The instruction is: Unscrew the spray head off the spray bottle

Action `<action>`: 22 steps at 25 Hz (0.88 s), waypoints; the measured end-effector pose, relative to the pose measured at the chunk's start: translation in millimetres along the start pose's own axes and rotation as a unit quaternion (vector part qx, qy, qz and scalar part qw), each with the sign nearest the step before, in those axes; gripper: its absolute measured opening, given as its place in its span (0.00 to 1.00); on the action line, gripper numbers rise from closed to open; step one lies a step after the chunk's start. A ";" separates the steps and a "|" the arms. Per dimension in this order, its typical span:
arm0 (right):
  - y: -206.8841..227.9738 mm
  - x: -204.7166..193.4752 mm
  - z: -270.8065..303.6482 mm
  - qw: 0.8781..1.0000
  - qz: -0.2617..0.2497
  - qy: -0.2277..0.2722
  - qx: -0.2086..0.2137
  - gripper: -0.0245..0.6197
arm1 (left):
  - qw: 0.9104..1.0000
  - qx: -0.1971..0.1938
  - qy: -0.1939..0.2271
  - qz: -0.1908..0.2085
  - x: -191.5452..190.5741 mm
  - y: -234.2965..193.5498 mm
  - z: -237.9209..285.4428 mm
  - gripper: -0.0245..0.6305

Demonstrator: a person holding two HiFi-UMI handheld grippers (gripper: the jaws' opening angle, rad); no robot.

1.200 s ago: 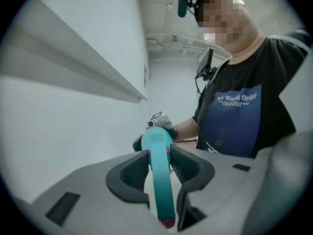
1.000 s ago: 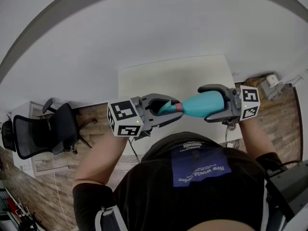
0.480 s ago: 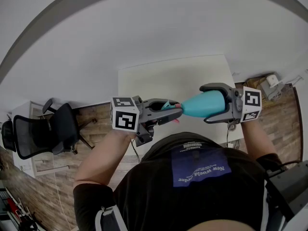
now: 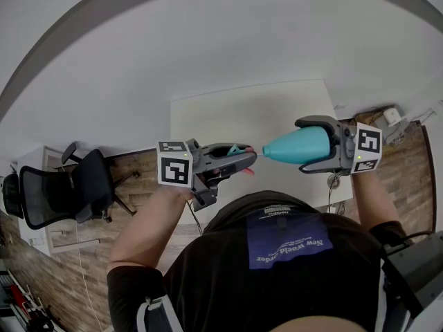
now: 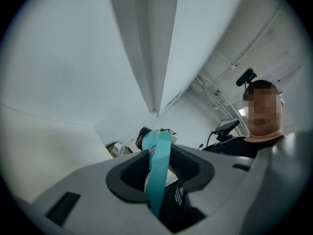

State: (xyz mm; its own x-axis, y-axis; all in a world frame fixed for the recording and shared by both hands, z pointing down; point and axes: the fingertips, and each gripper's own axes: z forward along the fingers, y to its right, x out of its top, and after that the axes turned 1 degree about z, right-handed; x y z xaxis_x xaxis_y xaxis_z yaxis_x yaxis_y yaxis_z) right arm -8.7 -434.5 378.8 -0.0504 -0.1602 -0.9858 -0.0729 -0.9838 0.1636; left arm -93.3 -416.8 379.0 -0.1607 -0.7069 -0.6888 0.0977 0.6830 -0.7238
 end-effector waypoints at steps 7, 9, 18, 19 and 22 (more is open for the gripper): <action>16.5 6.2 -12.8 0.999 0.023 0.022 -0.027 0.72 | 0.998 0.010 0.057 -0.006 16.2 -6.7 -29.6 0.26; 20.7 9.0 -15.8 0.999 0.030 0.029 -0.033 0.72 | 0.997 0.013 0.072 -0.006 20.2 -7.5 -36.0 0.26; 39.4 21.3 -37.1 0.992 0.069 0.087 -0.064 0.72 | 0.989 0.024 0.146 0.010 37.8 -7.2 -66.8 0.26; 42.0 23.1 -38.8 0.990 0.075 0.095 -0.067 0.72 | 0.987 0.025 0.156 0.011 39.9 -7.4 -71.0 0.26; 50.4 26.8 -40.6 0.986 0.093 0.116 -0.079 0.72 | 0.982 0.028 0.184 0.013 45.9 -8.8 -84.7 0.26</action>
State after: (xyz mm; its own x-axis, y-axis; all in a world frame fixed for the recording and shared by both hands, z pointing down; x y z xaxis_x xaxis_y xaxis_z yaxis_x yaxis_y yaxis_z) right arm 26.8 -491.6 359.1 0.1815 -0.3353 -0.9244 0.0735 -0.9328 0.3528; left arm -184.8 -439.7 357.2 -0.5004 -0.5690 -0.6525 0.1580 0.6810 -0.7150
